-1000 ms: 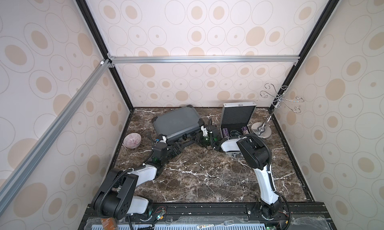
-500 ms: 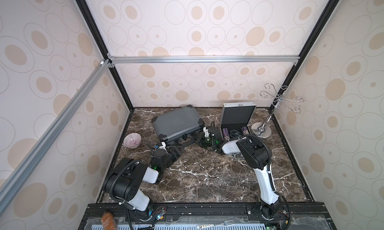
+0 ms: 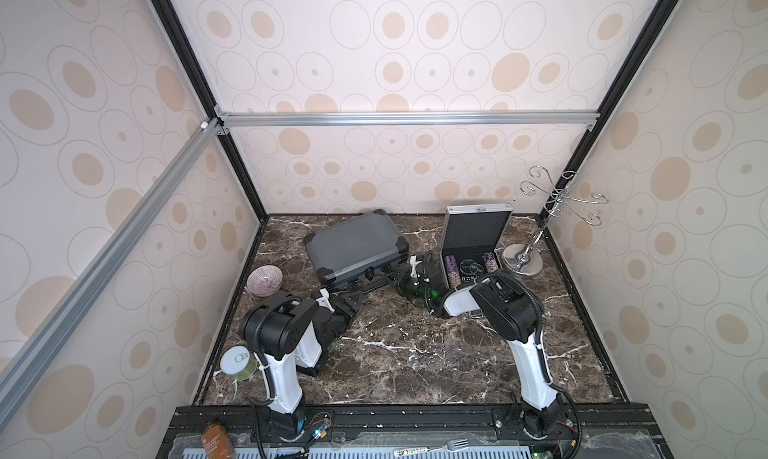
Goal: Open the poker set cases
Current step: Pick up the poker set case from the center of the board.
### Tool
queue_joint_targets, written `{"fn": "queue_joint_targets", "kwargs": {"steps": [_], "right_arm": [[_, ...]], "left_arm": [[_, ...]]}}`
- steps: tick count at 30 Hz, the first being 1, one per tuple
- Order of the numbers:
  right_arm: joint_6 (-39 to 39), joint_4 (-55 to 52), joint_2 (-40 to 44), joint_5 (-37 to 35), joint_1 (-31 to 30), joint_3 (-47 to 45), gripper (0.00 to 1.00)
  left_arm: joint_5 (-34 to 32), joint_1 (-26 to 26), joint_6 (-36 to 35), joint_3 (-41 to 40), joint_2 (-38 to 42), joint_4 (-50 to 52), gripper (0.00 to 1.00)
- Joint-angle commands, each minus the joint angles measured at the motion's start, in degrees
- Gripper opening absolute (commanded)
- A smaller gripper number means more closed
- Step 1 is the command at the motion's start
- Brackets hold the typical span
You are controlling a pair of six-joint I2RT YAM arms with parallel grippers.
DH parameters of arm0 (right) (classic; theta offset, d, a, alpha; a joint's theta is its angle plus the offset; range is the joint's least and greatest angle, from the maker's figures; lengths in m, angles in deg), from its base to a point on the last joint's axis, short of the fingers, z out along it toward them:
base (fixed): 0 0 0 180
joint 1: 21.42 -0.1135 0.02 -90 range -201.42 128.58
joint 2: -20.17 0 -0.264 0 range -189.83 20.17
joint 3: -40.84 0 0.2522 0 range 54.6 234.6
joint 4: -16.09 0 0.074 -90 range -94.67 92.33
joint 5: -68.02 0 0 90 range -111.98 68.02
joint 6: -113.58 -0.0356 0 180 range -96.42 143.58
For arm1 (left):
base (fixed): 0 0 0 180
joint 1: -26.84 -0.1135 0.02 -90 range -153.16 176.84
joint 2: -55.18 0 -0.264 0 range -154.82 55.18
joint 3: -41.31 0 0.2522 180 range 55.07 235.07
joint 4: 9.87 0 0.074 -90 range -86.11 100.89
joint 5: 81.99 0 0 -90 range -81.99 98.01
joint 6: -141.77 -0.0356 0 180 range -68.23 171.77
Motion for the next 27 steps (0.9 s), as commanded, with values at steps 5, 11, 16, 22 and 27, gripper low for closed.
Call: {"fn": "queue_joint_targets", "kwargs": {"steps": [5,11,16,22,27], "right_arm": [[0.28,-4.59,0.69,1.43,-3.19,-1.13,0.02],[0.61,-5.25,0.26,1.63,-3.78,-0.87,0.02],[1.56,-6.50,0.42,1.76,-3.82,-0.69,0.01],[2.52,-7.77,0.71,1.81,-4.03,-0.83,0.01],[3.01,-8.37,0.94,2.21,-4.02,-1.04,0.01]], "left_arm": [[-1.76,0.87,7.25,0.66,-9.23,-15.08,0.66],[-2.74,0.96,9.66,2.88,-12.40,-15.17,0.64],[-3.18,0.98,11.09,5.05,-14.75,-15.14,0.60],[-3.16,1.07,13.53,8.36,-17.79,-15.10,0.54],[-3.97,1.05,14.34,9.62,-19.24,-15.08,0.49]]}}
